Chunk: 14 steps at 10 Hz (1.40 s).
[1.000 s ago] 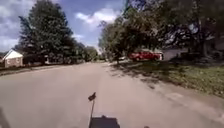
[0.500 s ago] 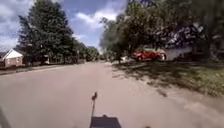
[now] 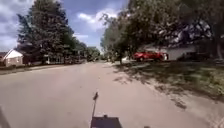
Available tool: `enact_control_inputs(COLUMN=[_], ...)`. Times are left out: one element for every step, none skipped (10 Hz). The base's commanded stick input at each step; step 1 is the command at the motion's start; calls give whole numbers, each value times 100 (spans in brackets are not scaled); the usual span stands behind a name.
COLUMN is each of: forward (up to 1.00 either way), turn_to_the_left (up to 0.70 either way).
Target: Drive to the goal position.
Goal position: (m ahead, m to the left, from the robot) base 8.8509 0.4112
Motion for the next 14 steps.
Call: enact_control_inputs(forward=[100,100,100,100,100,100,100,100,100,100,100,100,100,100], turn_to_the_left=[-14,-11,0,0,0,0,0,-5,-7,-2,0,0,0,0])
